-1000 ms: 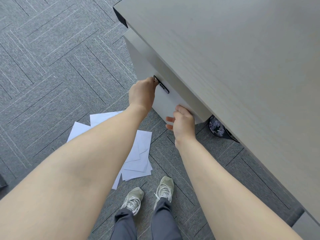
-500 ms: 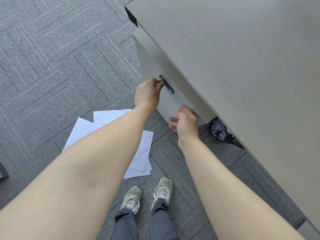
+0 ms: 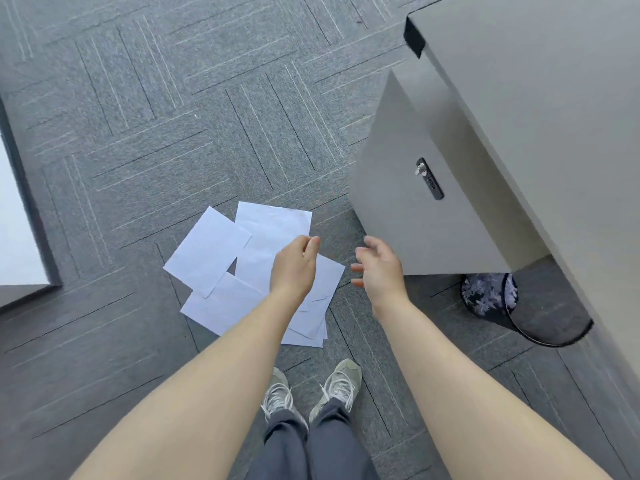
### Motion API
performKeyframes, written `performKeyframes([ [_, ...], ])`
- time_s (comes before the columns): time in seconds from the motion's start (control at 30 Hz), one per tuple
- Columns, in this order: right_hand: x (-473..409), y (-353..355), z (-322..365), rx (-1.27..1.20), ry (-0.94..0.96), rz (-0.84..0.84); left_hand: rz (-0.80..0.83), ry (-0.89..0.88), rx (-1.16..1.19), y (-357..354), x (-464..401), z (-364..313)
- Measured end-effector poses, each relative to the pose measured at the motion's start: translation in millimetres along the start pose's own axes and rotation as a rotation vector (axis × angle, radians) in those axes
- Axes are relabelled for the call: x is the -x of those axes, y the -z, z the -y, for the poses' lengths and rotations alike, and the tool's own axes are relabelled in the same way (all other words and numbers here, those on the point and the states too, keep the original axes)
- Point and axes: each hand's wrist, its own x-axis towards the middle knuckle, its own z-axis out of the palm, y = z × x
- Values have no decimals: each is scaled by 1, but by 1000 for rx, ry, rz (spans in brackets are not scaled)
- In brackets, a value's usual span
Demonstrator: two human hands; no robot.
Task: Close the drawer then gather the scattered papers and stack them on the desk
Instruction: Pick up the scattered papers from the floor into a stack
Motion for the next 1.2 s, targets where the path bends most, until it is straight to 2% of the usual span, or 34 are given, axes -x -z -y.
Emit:
performKeyframes([
  [0.33, -56, -115, -104, 429, 57, 203, -87, 226, 194, 54, -19, 182],
  [0.63, -153, -175, -209, 858, 213, 286, -130, 442, 407, 28, -78, 354],
  [0.77, -203, -189, -251, 1003, 276, 310, -185, 530, 423, 9, -111, 413],
  [1.03, -296, -222, -309, 1471, 394, 344, -334, 720, 394, -30, -159, 515],
  [1.2, -331, -238, -325, 1670, 483, 341, -396, 841, 271, -47, -171, 550],
])
